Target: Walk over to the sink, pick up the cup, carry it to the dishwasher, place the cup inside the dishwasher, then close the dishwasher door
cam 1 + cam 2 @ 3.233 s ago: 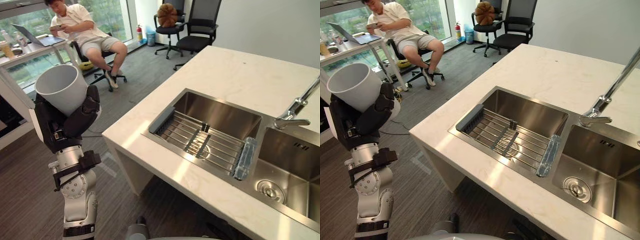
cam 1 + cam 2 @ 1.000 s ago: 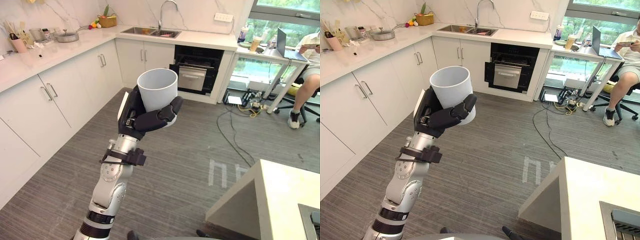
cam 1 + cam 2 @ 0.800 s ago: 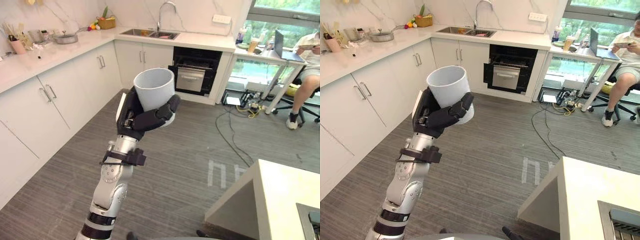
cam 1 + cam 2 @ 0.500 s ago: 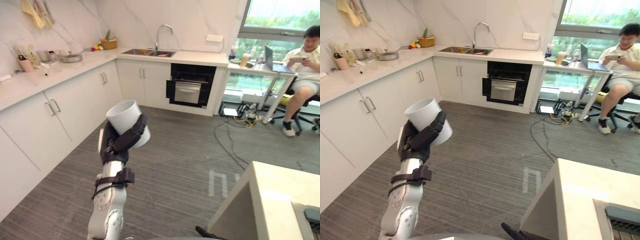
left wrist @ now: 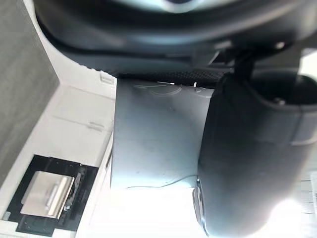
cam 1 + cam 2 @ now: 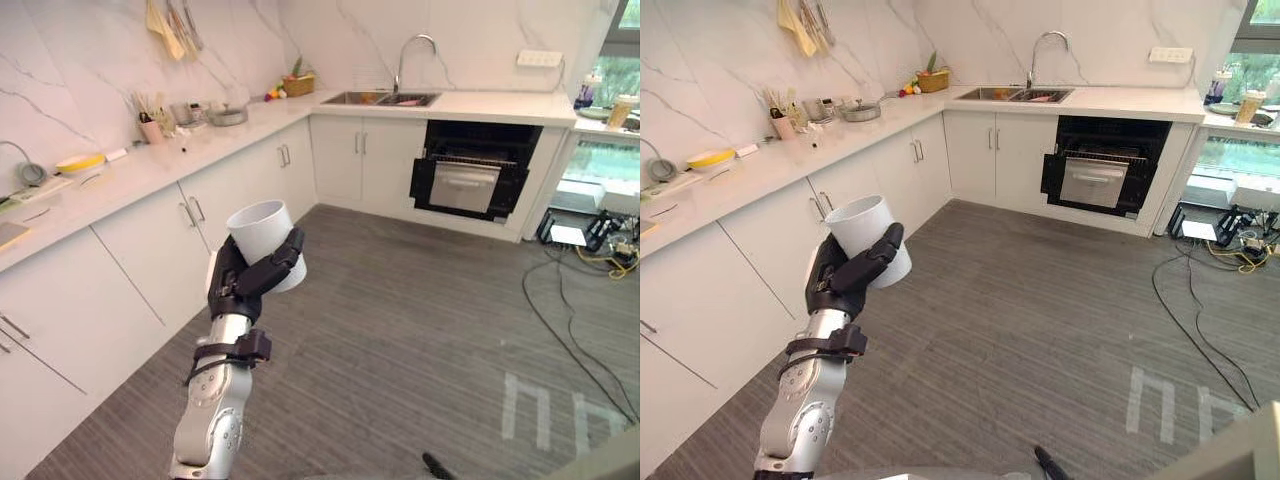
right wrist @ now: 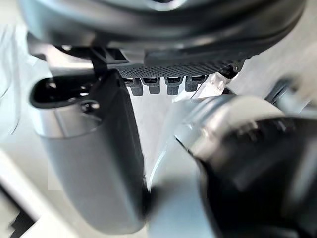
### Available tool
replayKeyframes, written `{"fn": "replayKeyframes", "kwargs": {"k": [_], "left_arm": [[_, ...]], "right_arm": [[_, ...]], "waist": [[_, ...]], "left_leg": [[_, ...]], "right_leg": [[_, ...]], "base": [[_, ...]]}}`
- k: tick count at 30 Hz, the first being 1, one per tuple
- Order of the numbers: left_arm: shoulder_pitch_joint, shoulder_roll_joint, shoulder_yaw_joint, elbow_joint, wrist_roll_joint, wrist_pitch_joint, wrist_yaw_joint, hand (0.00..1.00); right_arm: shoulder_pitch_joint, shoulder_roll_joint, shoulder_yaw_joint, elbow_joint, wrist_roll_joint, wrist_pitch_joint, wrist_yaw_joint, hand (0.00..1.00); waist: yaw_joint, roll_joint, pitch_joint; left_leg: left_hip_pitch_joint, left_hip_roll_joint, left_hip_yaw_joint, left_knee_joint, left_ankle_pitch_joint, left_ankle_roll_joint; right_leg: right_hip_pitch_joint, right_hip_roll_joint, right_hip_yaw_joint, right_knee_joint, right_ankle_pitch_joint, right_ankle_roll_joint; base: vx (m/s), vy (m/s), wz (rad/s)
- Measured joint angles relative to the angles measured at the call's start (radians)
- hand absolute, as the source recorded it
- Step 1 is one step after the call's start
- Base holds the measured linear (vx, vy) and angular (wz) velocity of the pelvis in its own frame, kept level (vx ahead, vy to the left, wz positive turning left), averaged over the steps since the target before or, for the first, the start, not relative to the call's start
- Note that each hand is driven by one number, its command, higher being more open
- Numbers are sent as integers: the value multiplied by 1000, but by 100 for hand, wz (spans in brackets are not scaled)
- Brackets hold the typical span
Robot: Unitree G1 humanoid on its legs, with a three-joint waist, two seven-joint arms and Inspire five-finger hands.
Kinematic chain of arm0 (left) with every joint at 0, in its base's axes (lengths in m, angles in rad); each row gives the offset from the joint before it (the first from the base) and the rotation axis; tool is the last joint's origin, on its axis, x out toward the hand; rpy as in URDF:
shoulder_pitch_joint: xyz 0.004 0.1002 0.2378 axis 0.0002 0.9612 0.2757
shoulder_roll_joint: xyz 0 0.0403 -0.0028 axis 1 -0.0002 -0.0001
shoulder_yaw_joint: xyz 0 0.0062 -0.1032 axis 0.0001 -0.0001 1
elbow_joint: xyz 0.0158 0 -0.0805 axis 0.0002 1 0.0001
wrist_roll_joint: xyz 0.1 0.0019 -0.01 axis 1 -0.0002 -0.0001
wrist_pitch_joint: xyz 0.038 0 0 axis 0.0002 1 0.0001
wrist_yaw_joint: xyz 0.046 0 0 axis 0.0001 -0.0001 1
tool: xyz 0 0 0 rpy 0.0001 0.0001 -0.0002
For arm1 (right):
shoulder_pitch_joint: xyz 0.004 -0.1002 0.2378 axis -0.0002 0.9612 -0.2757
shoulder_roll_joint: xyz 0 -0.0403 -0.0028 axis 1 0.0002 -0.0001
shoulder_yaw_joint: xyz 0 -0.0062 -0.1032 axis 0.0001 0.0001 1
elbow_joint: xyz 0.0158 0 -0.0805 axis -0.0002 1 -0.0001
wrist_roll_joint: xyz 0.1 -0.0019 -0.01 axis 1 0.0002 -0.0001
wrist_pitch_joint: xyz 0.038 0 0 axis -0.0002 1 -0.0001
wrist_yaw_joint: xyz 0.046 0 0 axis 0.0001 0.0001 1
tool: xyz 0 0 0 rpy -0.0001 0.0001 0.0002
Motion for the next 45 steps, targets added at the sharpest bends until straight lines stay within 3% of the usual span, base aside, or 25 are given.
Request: {"fn": "replayKeyframes", "kwargs": {"k": [4, 6, 7, 8, 10, 13, 15, 18, 21, 23, 25, 27, 28, 30, 31, 32, 34, 35, 36, 37, 38, 39, 40, 42, 45], "left_arm": [[-7, 4, -85, 6, 55, 7, -29, 0], [-20, 12, -94, -3, 96, 12, -65, 0], [-21, 11, -88, -4, 106, 11, -73, 0], [-18, 3, -91, -1, 124, 19, -74, 0], [-22, 1, -105, -5, 134, 24, -94, 0], [-29, -9, -103, -7, 133, 24, -99, 0], [-21, -25, -92, -8, 133, 20, -88, 0], [12, -42, -66, -29, 133, 13, -77, 0], [40, -35, -38, -45, 133, -15, -67, 0], [64, -36, -4, -51, 134, -15, -64, 0], [129, -40, 12, -97, 135, -16, -42, 0], [165, -41, 15, -128, 135, -29, -33, 0], [170, -41, 15, -128, 135, -36, -30, 0], [196, -33, 21, -127, 154, -63, -29, 0], [199, -33, 24, -126, 157, -71, -29, 0], [194, -27, 29, -126, 174, -87, -31, 0], [187, -23, 58, -126, 174, -92, -26, 0], [183, -15, 83, -125, 174, -97, -21, 0], [167, 1, 85, -124, 174, -106, -6, 0], [156, 11, 86, -124, 174, -114, 4, 0], [129, 9, 88, -120, 173, -129, 29, 0], [111, -4, 83, -118, 173, -131, 51, 0], [105, -10, 77, -118, 173, -132, 62, 0], [74, -17, 44, -117, 173, -138, 88, 0], [56, -19, -50, -118, 173, -178, 78, 0]], "right_arm": [[51, 5, 87, -162, -3, -31, -24, 100], [72, 16, 139, -261, -16, -67, -52, 100], [75, 14, 158, -294, -29, -75, -63, 100], [74, 0, 186, -358, -62, -77, -90, 100], [72, -6, 205, -472, -105, -77, -135, 100], [51, -2, 229, -662, -184, -77, -178, 100], [54, 6, 234, -757, -221, -76, -181, 100], [54, 6, 254, -767, -252, -76, -181, 100], [51, 3, 275, -763, -236, -92, -197, 100], [26, -1, 309, -764, -194, -113, -224, 100], [-11, 3, 329, -765, -144, -159, -244, 100], [-24, 3, 333, -765, -124, -187, -250, 100], [-24, 3, 331, -765, -122, -194, -250, 100], [-26, 13, 313, -769, -119, -205, -250, 100], [-27, 13, 310, -769, -119, -207, -250, 100], [-41, 13, 302, -756, -120, -207, -250, 100], [-73, 16, 293, -713, -120, -194, -252, 100], [-84, 28, 288, -688, -118, -184, -255, 100], [-71, 50, 271, -679, -118, -180, -257, 100], [-65, 60, 265, -672, -119, -179, -257, 100], [-62, 62, 263, -659, -121, -179, -255, 100], [-51, 64, 262, -647, -123, -177, -255, 100], [-39, 70, 262, -647, -124, -177, -254, 100], [15, 79, 271, -663, -123, -175, -248, 100], [130, 92, 251, -756, -123, -179, -230, 100]], "waist": [[-13, 9, 40], [-5, -8, 30], [-4, -16, 28], [-4, 4, 26], [-6, 42, 6], [-4, 47, 3], [13, 45, 10], [17, 58, 9], [51, 56, 10], [61, 54, 11], [66, 58, 13], [75, 60, 19], [82, 60, 18], [106, 46, -4], [104, 41, -11], [94, 15, -12], [88, -20, -5], [89, -32, -2], [82, -48, -8], [76, -60, -8], [64, -76, -8], [54, -60, 3], [47, -50, 11], [24, -37, 39], [10, -37, 42]], "left_leg": [[95, 53, -42, 17, -81, -37], [116, 89, -43, 93, -186, -87], [131, 97, -39, 105, -215, -99], [171, 137, -27, 103, -251, -105], [208, 186, -20, 85, -246, -110], [141, 232, 0, 301, -124, -123], [-35, 310, -6, 674, 220, -161], [-195, 379, 0, 918, 210, -142], [-334, 341, 29, 805, 83, -139], [-377, 272, 52, 525, 33, -142], [-384, 174, -2, 78, 90, -209], [-420, 167, 19, -32, 139, -245], [-420, 168, 38, -54, 153, -236], [-401, 150, 68, -42, 313, -140], [-402, 138, 65, -28, 329, -115], [-401, 112, 76, 22, 282, -58], [-360, 95, 111, 102, 195, -52], [-321, 91, 120, 144, 142, -45], [-252, 64, 96, 101, 101, -49], [-218, 42, 94, 69, 94, -51], [-175, 20, 83, 55, 69, -40], [-124, 25, 69, 46, 45, -41], [-94, 32, 59, 37, 32, -45], [-19, 62, 5, 34, -19, -59], [58, 93, -83, 51, -104, -98]], "right_leg": [[-47, 38, -74, -440, 4, 30], [-41, 47, -87, -726, 66, 45], [-37, 40, -94, -736, 103, 37], [-36, 65, -122, -690, 156, 15], [-50, 107, -153, -620, 129, -29], [-21, 137, -166, -579, 60, -90], [73, 183, -148, -625, 14, -112], [204, 241, -131, -722, -9, -138], [302, 264, -71, -794, -43, -161], [342, 260, -19, -803, -70, -170], [387, 246, 34, -816, -89, -137], [442, 255, 62, -832, -107, -108], [468, 254, 76, -835, -123, -99], [517, 217, 124, -783, -179, -46], [502, 207, 129, -743, -182, -41], [468, 175, 121, -643, -176, -27], [439, 120, 74, -489, -110, 74], [404, 95, 26, -358, -5, 123], [337, 53, -13, -196, 174, 115], [296, 25, -23, -109, 219, 101], [191, -6, -22, 65, 170, 48], [101, 1, -20, 161, 113, -16], [61, 15, -18, 176, 93, -29], [-27, 71, -4, 101, 29, -24], [-67, 51, -57, -357, 5, -1]], "base": [[326, -166, 37], [479, -260, -5], [549, -290, -24], [561, -286, -14], [537, -288, -3], [462, -340, -13], [466, -300, -29], [482, -178, -31], [411, -91, -60], [512, -18, -61], [582, 72, -67], [569, 119, -50], [612, 162, -63], [669, 198, -68], [689, 216, -36], [698, 202, -11], [695, 179, -26], [733, 163, -25], [595, 131, -7], [582, 69, 21], [341, -1, 27], [502, -19, 27], [391, -73, 40], [372, -134, 66], [424, -230, 80]]}}
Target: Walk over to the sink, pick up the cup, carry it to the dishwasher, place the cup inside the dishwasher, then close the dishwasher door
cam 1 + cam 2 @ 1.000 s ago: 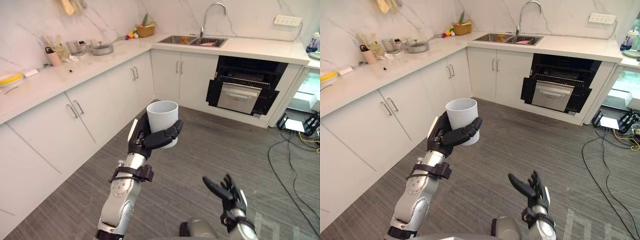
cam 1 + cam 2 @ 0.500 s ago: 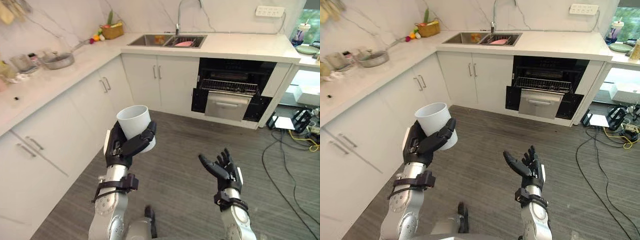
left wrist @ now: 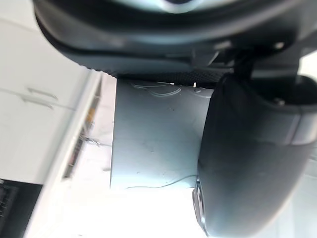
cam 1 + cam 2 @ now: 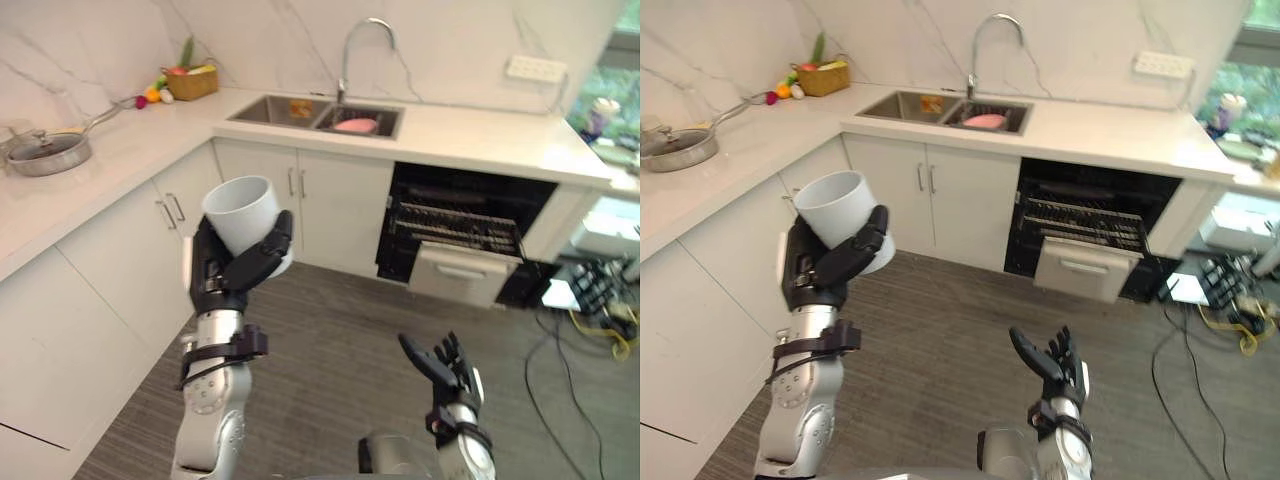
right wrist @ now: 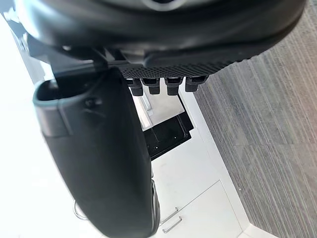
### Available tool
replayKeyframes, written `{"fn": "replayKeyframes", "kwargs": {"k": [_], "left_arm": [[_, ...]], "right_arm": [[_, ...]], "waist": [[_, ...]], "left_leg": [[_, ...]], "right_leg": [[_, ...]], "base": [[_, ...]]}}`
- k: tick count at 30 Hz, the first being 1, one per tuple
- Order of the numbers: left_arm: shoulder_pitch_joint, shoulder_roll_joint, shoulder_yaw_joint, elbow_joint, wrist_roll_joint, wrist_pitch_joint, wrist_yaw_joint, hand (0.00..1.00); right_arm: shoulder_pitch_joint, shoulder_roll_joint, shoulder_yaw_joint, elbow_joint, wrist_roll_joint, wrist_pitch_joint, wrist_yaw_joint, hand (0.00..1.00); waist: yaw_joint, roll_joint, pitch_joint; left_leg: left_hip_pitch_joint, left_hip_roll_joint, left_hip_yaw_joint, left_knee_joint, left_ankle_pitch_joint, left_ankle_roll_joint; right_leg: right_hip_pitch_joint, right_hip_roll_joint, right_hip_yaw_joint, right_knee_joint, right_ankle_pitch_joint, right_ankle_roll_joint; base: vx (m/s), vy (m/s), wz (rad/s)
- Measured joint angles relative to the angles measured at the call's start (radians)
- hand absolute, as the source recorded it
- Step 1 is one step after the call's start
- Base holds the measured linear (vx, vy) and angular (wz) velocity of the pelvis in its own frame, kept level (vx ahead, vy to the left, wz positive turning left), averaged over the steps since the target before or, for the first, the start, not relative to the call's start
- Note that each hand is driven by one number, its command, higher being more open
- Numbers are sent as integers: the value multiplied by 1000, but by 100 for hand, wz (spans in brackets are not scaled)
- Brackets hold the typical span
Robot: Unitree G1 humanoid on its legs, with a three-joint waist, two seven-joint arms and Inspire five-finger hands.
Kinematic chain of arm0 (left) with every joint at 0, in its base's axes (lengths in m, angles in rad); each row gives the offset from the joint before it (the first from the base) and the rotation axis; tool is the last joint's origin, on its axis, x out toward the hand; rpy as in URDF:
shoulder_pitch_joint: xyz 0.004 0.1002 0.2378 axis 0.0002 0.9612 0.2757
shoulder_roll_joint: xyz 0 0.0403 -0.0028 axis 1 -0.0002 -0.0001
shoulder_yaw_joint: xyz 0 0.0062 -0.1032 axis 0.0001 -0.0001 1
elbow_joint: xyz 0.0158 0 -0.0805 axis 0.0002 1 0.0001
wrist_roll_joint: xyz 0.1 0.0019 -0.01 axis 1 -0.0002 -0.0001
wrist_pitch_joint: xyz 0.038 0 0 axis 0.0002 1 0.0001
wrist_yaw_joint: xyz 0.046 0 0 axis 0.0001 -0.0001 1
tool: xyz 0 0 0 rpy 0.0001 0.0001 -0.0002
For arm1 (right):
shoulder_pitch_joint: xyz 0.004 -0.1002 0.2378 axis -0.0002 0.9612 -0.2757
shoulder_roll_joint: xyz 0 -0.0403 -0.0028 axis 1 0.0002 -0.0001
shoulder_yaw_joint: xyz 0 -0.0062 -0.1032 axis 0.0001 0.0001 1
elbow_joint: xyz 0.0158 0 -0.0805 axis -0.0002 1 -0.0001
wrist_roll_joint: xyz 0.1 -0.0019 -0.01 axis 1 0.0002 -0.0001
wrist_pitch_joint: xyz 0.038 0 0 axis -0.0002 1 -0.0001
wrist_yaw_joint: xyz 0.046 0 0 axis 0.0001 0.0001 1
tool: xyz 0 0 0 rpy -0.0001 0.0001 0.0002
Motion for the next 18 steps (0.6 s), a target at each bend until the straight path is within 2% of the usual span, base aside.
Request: {"fn": "replayKeyframes", "kwargs": {"k": [1, 2, 3, 4, 5, 6, 7, 8, 9, 10, 11, 12, 13, 14, 15, 16, 17, 18], "left_arm": [[0, -3, -11, -3, 0, -13, -3, 0], [1, -5, -10, -4, 1, -19, -3, 0], [6, -14, -14, 7, 2, -20, -2, 0], [10, -44, -27, 17, 3, -17, -1, 0], [3, -55, -29, 17, 7, -18, -2, 0], [-7, -70, -35, 20, 7, -18, -2, 0], [-6, -76, -41, 21, 5, -18, -2, 0], [-5, -78, -54, 21, -6, -17, -5, 0], [-4, -79, -64, 21, -22, -16, -6, 0], [-4, -80, -65, 21, -23, -16, -5, 0], [-3, -80, -60, 21, -23, -16, -1, 0], [2, -80, -52, 20, -23, -16, 7, 0], [3, -80, -50, 20, -23, -16, 9, 0], [6, -80, -46, 20, -23, -14, 13, 0], [6, -80, -42, 19, -24, -13, 19, 0], [6, -80, -41, 19, -26, -13, 21, 0], [6, -80, -42, 19, -43, -9, 25, 0], [8, -80, -41, 23, -45, -6, 27, 0]], "right_arm": [[13, 1, -5, -31, 0, -12, 17, 100], [14, -2, 1, -48, -1, -27, 30, 100], [16, -14, 5, -53, -1, -40, 42, 100], [2, -38, 11, -57, 0, -42, 51, 100], [-15, -43, 18, -65, 0, -42, 57, 100], [-26, -43, 23, -104, 2, -42, 58, 100], [-28, -42, 23, -125, 2, -44, 57, 100], [-31, -36, 24, -163, 3, -47, 44, 100], [-31, -31, 25, -194, 5, -47, 31, 100], [-30, -29, 25, -208, 6, -47, 28, 100], [-27, -29, 24, -233, 16, -48, 28, 100], [-24, -28, 28, -244, 22, -50, 30, 100], [-24, -29, 28, -245, 22, -52, 29, 100], [-21, -33, 28, -245, 22, -53, 29, 100], [-22, -37, 30, -244, 23, -60, 29, 100], [-23, -37, 32, -244, 27, -64, 29, 100], [-29, -40, 34, -244, 38, -68, 29, 100], [-45, -49, 36, -236, 39, -68, 27, 100]], "waist": [[6, -8, -5], [11, -22, -12], [11, -3, -17], [21, 35, -30], [21, 39, -32], [20, 43, -34], [18, 45, -35], [13, 46, -35], [14, 47, -33], [16, 50, -31], [21, 59, -29], [31, 70, -25], [30, 76, -23], [29, 77, -22], [32, 75, -23], [36, 74, -25], [47, 73, -30], [55, 74, -44]], "left_leg": [[38, 2, -3, 9, -41, -21], [67, 2, 0, 28, -80, -48], [97, 25, -5, 39, -108, -59], [114, 65, -5, 39, -109, -50], [119, 75, -3, 39, -91, -50], [126, 88, -3, 44, -69, -59], [125, 96, -3, 54, -59, -61], [100, 118, 5, 134, -36, -53], [29, 153, 24, 302, 20, -55], [-18, 173, 27, 404, 74, -56], [-116, 221, 22, 600, 249, -61], [-207, 272, 18, 769, 368, -86], [-253, 293, 21, 848, 365, -82], [-325, 307, 42, 932, 343, -62], [-382, 316, 88, 927, 304, -39], [-399, 321, 119, 893, 281, -31], [-419, 321, 181, 765, 230, -29], [-419, 301, 219, 554, 193, -38]], "right_leg": [[11, -25, -45, -202, 19, 3], [28, -34, -73, -290, 118, -12], [46, -20, -92, -274, 179, -46], [46, 19, -98, -239, 131, -54], [38, 26, -100, -204, 99, -70], [33, 30, -111, -163, 48, -77], [35, 31, -120, -152, 23, -77], [55, 38, -142, -149, -18, -94], [93, 53, -160, -164, -40, -99], [116, 61, -168, -173, -51, -101], [167, 89, -174, -199, -68, -110], [230, 121, -174, -246, -75, -118], [264, 133, -175, -272, -78, -121], [324, 146, -174, -322, -80, -122], [376, 151, -167, -375, -81, -122], [393, 153, -160, -395, -80, -122], [415, 153, -138, -429, -79, -116], [422, 148, -114, -454, -67, -109]], "base": [[541, -297, 12], [569, -298, 6], [573, -266, -10], [509, -241, -10], [540, -303, -10], [399, -271, 7], [366, -275, 24], [325, -264, 33], [303, -259, 33], [276, -248, 20], [289, -215, 1], [309, -194, -4], [325, -141, -6], [432, -122, -6], [359, -94, -13], [449, -76, -31], [377, -25, -47], [465, -22, -50]]}}
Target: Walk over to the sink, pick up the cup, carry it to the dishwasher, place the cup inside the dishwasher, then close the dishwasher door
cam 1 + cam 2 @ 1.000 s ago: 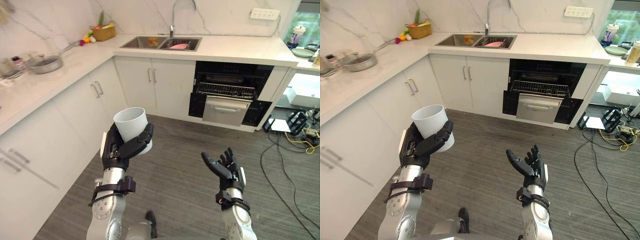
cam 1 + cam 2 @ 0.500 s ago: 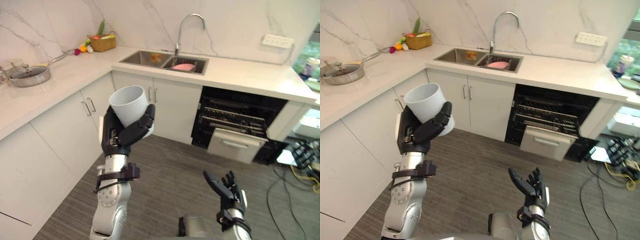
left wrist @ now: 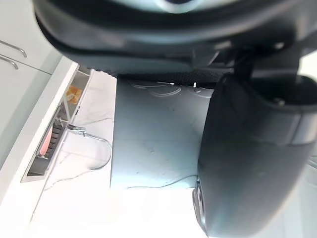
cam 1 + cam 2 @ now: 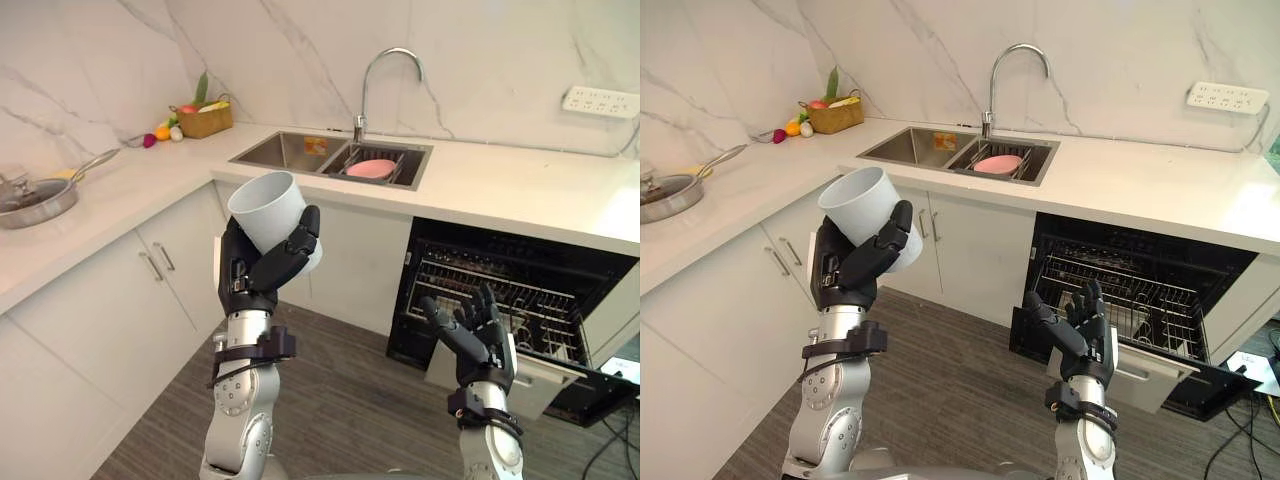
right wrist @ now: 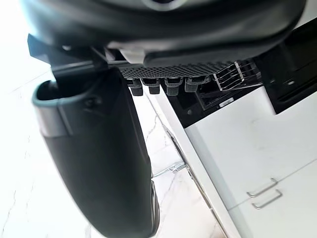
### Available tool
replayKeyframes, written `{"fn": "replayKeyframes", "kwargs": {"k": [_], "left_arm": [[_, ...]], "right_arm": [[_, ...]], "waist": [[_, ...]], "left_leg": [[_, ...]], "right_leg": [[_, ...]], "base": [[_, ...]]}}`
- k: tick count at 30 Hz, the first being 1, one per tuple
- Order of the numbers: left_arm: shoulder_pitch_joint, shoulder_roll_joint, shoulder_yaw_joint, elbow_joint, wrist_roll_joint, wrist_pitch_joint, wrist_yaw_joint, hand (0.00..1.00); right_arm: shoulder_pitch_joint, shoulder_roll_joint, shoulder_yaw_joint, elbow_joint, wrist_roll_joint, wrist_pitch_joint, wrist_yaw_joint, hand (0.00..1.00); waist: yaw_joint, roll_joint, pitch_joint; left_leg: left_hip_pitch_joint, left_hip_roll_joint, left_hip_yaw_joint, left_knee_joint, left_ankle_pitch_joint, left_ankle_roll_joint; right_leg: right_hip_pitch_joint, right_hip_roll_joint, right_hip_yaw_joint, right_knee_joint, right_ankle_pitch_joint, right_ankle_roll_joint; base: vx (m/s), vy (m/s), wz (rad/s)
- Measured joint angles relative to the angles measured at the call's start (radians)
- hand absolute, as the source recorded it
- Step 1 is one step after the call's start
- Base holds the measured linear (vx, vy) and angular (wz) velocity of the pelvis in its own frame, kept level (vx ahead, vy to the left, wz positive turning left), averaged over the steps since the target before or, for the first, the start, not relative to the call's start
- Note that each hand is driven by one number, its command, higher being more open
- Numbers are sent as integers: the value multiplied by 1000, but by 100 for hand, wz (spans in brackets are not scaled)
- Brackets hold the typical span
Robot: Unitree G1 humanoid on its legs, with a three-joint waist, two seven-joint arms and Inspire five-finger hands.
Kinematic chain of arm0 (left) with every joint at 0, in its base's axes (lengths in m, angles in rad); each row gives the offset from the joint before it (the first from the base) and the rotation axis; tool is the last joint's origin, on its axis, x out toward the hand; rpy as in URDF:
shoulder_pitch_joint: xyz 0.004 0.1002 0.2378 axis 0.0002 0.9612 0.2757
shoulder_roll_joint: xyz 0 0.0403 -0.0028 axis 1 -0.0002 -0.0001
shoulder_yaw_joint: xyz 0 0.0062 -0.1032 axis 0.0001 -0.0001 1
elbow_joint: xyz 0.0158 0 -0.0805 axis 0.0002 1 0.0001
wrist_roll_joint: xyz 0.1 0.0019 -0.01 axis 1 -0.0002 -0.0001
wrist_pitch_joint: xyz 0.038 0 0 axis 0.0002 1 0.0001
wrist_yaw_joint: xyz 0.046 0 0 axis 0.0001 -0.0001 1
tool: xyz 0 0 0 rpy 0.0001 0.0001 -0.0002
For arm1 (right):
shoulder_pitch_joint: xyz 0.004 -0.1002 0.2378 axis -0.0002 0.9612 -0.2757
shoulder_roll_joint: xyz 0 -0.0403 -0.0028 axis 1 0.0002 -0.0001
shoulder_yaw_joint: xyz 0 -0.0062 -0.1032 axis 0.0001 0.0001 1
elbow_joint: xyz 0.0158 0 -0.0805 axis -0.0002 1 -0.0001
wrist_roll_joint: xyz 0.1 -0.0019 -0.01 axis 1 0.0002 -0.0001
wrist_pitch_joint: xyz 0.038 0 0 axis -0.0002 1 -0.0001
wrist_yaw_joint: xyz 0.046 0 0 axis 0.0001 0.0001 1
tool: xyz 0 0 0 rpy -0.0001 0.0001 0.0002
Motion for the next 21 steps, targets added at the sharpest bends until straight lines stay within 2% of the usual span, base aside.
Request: {"fn": "replayKeyframes", "kwargs": {"k": [1, 2, 3, 4, 5, 6, 7, 8, 9, 10, 11, 12, 14, 16, 17, 18, 19, 20, 21], "left_arm": [[1, 0, 0, 3, 0, 0, 1, 0], [1, 1, 1, 15, 1, 0, 4, 0], [2, 4, -1, 25, 2, 3, 5, 0], [3, 6, -4, 29, 2, 7, 5, 0], [11, 8, -12, 32, 2, 20, 6, 0], [19, 10, -20, 32, 2, 21, 6, 0], [32, 11, -30, 32, 2, 20, 2, 0], [41, 10, -38, 31, 1, 19, 3, 0], [45, 44, -38, 45, 1, 16, 5, 0], [43, 62, -36, 57, 1, 16, 12, 0], [34, 69, -29, 68, 1, 17, 18, 0], [20, 66, -17, 90, 1, 21, 28, 0], [-3, 66, -13, 101, 2, 29, 36, 0], [-31, 65, -7, 101, 2, 35, 55, 0], [-40, 65, 0, 101, 2, 39, 65, 0], [-47, 67, 22, 101, 3, 41, 78, 0], [-48, 67, 36, 101, 3, 41, 90, 0], [-54, 67, 59, 99, 4, 41, 109, 0], [-61, 69, 80, 97, 4, 38, 118, 0]], "right_arm": [[-13, -4, 4, 12, 0, -2, -2, 100], [-51, -20, 18, 48, -1, -3, -8, 100], [-84, -33, 27, 80, -1, -3, -10, 100], [-93, -37, 27, 93, -1, -3, -10, 100], [-94, -38, 24, 114, 0, -3, -11, 100], [-87, -39, 23, 121, 0, -3, -11, 100], [-70, -43, 19, 131, 0, -3, -10, 100], [-62, -51, 16, 140, 0, -5, -9, 100], [-66, -27, 22, 187, 1, -7, -9, 100], [-65, -20, 28, 198, 0, -9, -6, 100], [-74, -13, 30, 207, 1, -9, -6, 100], [-92, -11, 27, 223, 2, -9, -9, 100], [-97, -13, 19, 228, 6, -9, -12, 100], [-108, -10, 16, 247, 1, -9, -25, 100], [-118, -7, 18, 266, 0, -8, -32, 100], [-133, -5, 25, 289, 0, -1, -39, 100], [-137, -6, 32, 296, 0, 3, -40, 100], [-139, -5, 49, 299, -1, 7, -40, 100], [-140, 0, 64, 297, -10, 9, -33, 100]], "waist": [[0, -2, -9], [3, -5, -16], [7, -7, -15], [7, -7, -15], [5, -7, -15], [4, -7, -15], [3, -1, -19], [2, 17, -32], [-2, -51, -48], [-1, -65, -55], [-3, -82, -52], [-5, -86, -54], [-5, -88, -55], [-7, -92, -51], [-7, -95, -46], [-9, -94, -34], [-9, -91, -32], [-11, -85, -29], [-7, -84, -26]], "left_leg": [[8, -26, -6, -135, -4, -8], [46, -83, -46, -425, 6, -22], [74, -129, -99, -655, 41, -53], [75, -143, -117, -716, 71, -63], [73, -161, -111, -775, 130, -64], [74, -166, -106, -788, 162, -61], [78, -171, -76, -800, 248, -35], [81, -166, -67, -786, 331, -17], [85, -215, -46, -744, 297, -10], [83, -232, -46, -714, 240, 0], [79, -253, -41, -685, 210, 12], [80, -277, -32, -651, 165, 31], [90, -304, -34, -636, 130, 47], [132, -335, -34, -641, 101, 69], [168, -344, -26, -646, 88, 78], [227, -348, -10, -660, 75, 88], [252, -345, -1, -673, 72, 89], [286, -334, 10, -702, 69, 88], [296, -319, 30, -712, 58, 84]], "right_leg": [[1, -6, 12, -5, 1, 2], [2, -21, 46, -10, -4, 9], [4, -39, 85, -12, -17, 32], [9, -48, 99, -12, -25, 46], [31, -65, 119, -12, -43, 77], [50, -73, 126, -12, -53, 95], [84, -83, 137, -10, -78, 136], [106, -86, 149, -3, -104, 169], [114, -141, 167, 9, -120, 177], [110, -169, 178, 12, -99, 210], [117, -191, 183, 7, -82, 222], [126, -217, 186, 11, -50, 237], [115, -238, 185, 72, -24, 246], [23, -272, 181, 306, 44, 241], [-16, -296, 171, 419, 100, 240], [-49, -322, 149, 534, 111, 231], [-71, -325, 138, 564, 88, 223], [-114, -310, 103, 562, 41, 218], [-159, -282, 68, 498, 20, 224]], "base": [[441, 25, -63], [474, 74, -74], [475, 101, -78], [464, 156, -65], [366, 159, -38], [479, 259, -36], [503, 330, -30], [496, 352, -28], [469, 292, -28], [414, 248, -16], [521, 334, -12], [398, 318, 2], [240, 235, 16], [225, 262, 13], [191, 212, -14], [154, 178, -26], [91, 134, -35], [56, 114, -43], [8, 58, -47]]}}
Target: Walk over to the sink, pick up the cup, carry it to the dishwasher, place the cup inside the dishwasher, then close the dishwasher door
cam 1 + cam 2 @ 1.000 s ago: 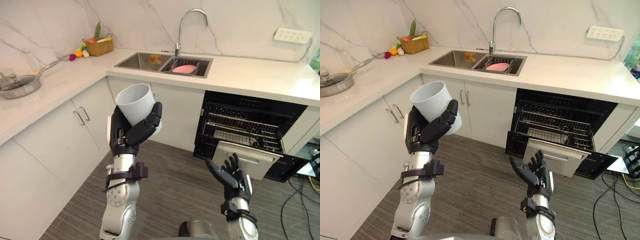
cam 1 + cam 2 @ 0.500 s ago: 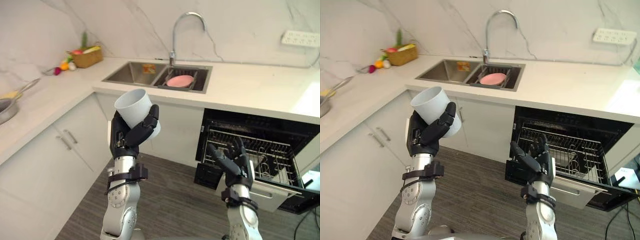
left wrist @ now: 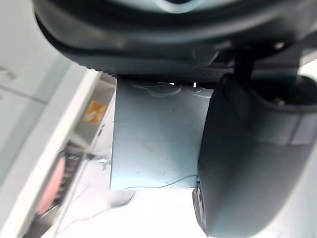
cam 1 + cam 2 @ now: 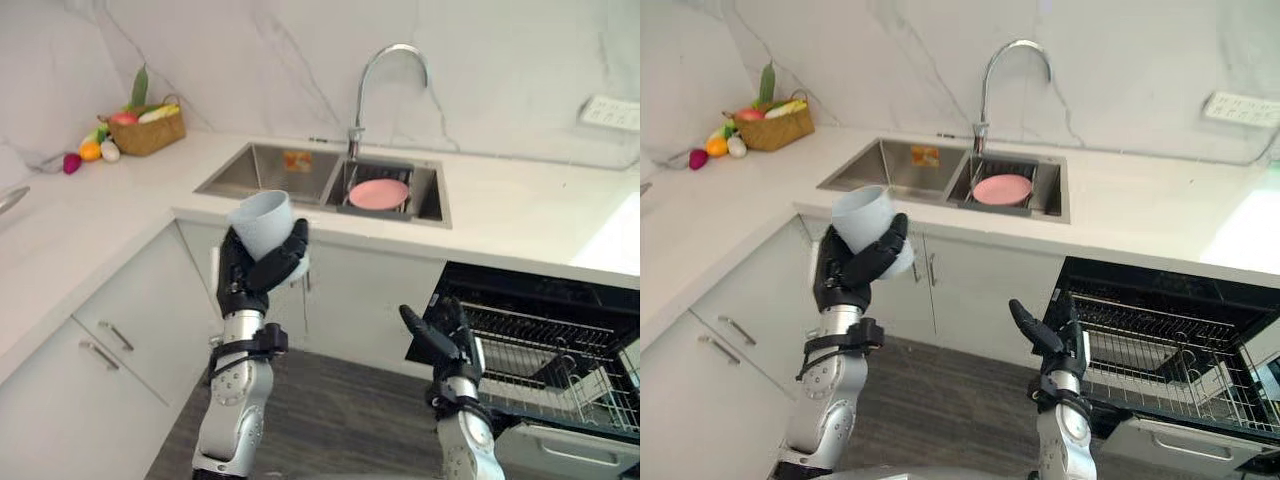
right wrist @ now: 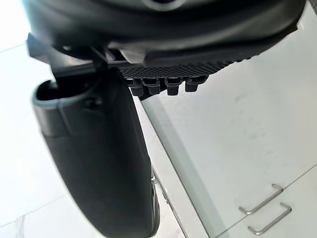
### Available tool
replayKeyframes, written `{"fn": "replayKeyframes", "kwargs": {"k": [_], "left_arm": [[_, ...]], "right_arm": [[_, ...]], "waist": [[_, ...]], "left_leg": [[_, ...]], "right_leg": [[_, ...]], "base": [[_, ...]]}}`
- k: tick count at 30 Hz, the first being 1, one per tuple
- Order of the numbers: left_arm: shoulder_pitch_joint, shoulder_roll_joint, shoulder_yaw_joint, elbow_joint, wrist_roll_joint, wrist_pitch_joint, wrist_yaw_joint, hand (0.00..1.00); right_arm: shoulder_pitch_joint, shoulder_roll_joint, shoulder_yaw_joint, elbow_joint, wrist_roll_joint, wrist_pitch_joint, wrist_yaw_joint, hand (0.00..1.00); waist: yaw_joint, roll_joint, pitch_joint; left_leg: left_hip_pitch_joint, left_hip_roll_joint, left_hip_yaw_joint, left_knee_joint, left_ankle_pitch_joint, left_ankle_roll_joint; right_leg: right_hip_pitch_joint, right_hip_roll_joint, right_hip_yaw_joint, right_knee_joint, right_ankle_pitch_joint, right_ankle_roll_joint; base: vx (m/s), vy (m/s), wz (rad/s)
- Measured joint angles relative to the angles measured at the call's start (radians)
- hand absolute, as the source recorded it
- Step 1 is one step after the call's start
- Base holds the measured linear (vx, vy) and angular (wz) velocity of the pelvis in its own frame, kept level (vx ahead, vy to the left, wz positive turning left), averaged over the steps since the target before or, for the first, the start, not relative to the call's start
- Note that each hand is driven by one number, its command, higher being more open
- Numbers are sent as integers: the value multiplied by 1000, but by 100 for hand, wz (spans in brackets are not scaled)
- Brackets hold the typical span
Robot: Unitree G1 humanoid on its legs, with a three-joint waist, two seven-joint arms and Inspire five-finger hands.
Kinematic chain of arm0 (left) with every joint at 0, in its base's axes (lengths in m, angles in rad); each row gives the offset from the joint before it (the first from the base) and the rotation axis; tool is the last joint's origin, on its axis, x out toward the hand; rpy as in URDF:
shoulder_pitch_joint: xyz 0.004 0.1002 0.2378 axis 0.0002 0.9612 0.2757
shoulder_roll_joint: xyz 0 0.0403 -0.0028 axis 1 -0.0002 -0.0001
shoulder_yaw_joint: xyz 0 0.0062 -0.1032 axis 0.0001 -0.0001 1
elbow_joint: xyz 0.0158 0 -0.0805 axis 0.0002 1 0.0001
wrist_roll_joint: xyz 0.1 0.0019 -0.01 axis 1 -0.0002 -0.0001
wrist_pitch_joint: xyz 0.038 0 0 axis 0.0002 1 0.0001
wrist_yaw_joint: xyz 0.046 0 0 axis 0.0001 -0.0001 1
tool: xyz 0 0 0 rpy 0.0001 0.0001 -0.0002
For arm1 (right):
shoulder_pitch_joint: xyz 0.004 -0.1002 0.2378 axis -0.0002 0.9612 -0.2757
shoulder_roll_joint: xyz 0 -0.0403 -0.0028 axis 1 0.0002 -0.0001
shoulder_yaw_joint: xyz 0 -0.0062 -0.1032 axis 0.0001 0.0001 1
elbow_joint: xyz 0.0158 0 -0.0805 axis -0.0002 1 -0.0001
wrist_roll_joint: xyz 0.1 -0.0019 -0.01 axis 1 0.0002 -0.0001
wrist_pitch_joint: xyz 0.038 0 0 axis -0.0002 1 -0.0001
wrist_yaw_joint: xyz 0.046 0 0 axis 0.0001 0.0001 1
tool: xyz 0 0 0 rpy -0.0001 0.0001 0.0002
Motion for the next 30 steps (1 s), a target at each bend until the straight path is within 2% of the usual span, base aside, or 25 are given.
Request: {"fn": "replayKeyframes", "kwargs": {"k": [2, 3, 4, 5, 6, 8, 11, 12, 13, 15, 16, 18, 19, 20, 21, 22, 23, 24, 25, 27, 28, 30], "left_arm": [[2, 3, 23, 2, 0, 1, 10, 0], [3, 7, 30, 2, 1, 0, 10, 0], [3, 10, 30, 2, 3, 0, 10, 0], [11, 9, 25, 4, 5, 1, 10, 0], [11, -1, 18, 3, 24, 0, 8, 0], [11, -8, 3, 3, 40, 1, 7, 0], [11, -13, -22, 4, 41, 1, -14, 0], [11, -13, -26, 4, 41, 1, -17, 0], [11, -13, -37, 5, 41, 1, -24, 0], [16, -15, -55, 5, 41, -4, -35, 0], [19, -14, -64, 7, 42, -10, -51, 0], [24, -16, -70, 8, 42, -10, -69, 0], [24, -21, -77, 8, 42, -11, -79, 0], [27, -23, -87, 12, 43, -11, -96, 0], [28, -16, -98, 27, 52, -12, -122, 0], [27, -11, -103, 36, 63, -13, -139, 0], [26, -6, -121, 53, 84, -16, -171, 0], [25, 2, -139, 58, 102, -16, -193, 0], [25, 6, -147, 58, 109, -16, -202, 0], [24, 27, -186, 59, 125, -16, -209, 0], [24, 33, -194, 59, 133, -16, -209, 0], [15, 31, -230, 60, 153, -14, -209, 0]], "right_arm": [[-2, 13, 8, -12, -11, 9, 8, 100], [-1, 14, 9, -17, -32, 11, 20, 100], [0, 11, 9, -19, -42, 12, 26, 100], [-1, -3, 7, -21, -55, 20, 44, 100], [-1, -15, 4, -22, -62, 22, 58, 100], [-1, -22, 7, -22, -78, 31, 67, 100], [-1, -11, 29, -66, -77, 26, 39, 100], [-1, -10, 32, -84, -77, 21, 32, 100], [-1, -10, 42, -122, -76, 7, 23, 100], [-2, -11, 53, -192, -77, -9, 23, 100], [-2, -9, 68, -231, -77, -24, 28, 100], [-1, -11, 73, -254, -77, -30, 39, 100], [-1, -17, 71, -285, -76, -30, 48, 100], [0, -25, 66, -318, -75, -36, 54, 100], [-2, -26, 53, -323, -66, -49, 69, 100], [-4, -26, 46, -325, -63, -53, 73, 100], [-6, -30, 21, -327, -44, -60, 77, 100], [-7, -34, 1, -333, -28, -60, 77, 100], [-7, -35, -8, -336, -28, -60, 77, 100], [-7, -49, -19, -352, -26, -57, 85, 100], [-7, -55, -19, -356, -26, -57, 92, 100], [-6, -87, -19, -359, -22, -46, 114, 100]], "waist": [[2, -11, 9], [0, -30, 23], [0, -48, 25], [-2, -44, 28], [-12, -35, 34], [-24, -33, 35], [-23, -27, 34], [-22, -25, 35], [-22, -17, 33], [-16, 19, 25], [-18, 40, 25], [-18, 49, 29], [-19, 72, 38], [-20, 88, 46], [-19, 93, 42], [-21, 93, 42], [-23, 92, 38], [-24, 91, 36], [-25, 89, 36], [-35, 79, 31], [-36, 79, 29], [-48, 85, 25]], "left_leg": [[18, 14, 28, -1, -20, -11], [36, 8, 41, 4, -29, -19], [42, -1, 47, 6, -34, -24], [43, -6, 44, 6, -39, -30], [30, -5, 16, 11, -39, -31], [13, 13, 3, 22, -46, -41], [16, 57, 19, 21, -62, -56], [17, 63, 24, 23, -66, -59], [17, 77, 36, 41, -83, -73], [24, 121, 74, 105, -134, -107], [14, 164, 79, 238, -169, -154], [-46, 212, 51, 448, -161, -155], [-96, 246, 6, 611, -130, -152], [-165, 269, -59, 781, -54, -154], [-190, 252, -118, 827, -79, -165], [-189, 237, -138, 802, -101, -166], [-178, 206, -159, 695, -138, -161], [-167, 182, -177, 551, -153, -148], [-159, 170, -193, 475, -152, -146], [-124, 117, -293, 200, -125, -144], [-120, 109, -314, 158, -108, -142], [-114, 108, -313, 77, -55, -143]], "right_leg": [[-45, 33, -72, -150, 1, 1], [-50, 40, -126, -265, 50, -11], [-51, 36, -164, -304, 67, -56], [-40, 41, -188, -341, 62, -109], [-33, 57, -189, -379, 74, -126], [-20, 94, -189, -442, 97, -134], [24, 161, -171, -566, 140, -155], [28, 168, -165, -576, 143, -157], [31, 186, -153, -582, 143, -158], [39, 216, -120, -566, 128, -166], [59, 234, -91, -550, 96, -181], [70, 248, -60, -517, 76, -179], [85, 268, -35, -493, 55, -188], [106, 288, 9, -474, 31, -203], [126, 292, 51, -470, 25, -205], [137, 290, 72, -471, 24, -204], [146, 285, 119, -473, 22, -202], [147, 280, 166, -474, 22, -201], [144, 275, 189, -473, 21, -198], [127, 243, 290, -466, -3, -175], [120, 233, 312, -456, -14, -167], [104, 200, 375, -418, -63, -119]], "base": [[4, -12, -56], [16, -40, -50], [31, -51, -48], [48, -49, -32], [58, -52, -25], [55, -21, -16], [102, -72, -31], [113, -50, -29], [136, -67, -37], [213, -79, -59], [221, -67, -64], [165, -84, -61], [220, -66, -90], [302, -7, -122], [312, 32, -117], [271, 71, -120], [251, 86, -119], [252, 100, -118], [254, 147, -118], [228, 204, -113], [195, 251, -105], [184, 281, -74]]}}
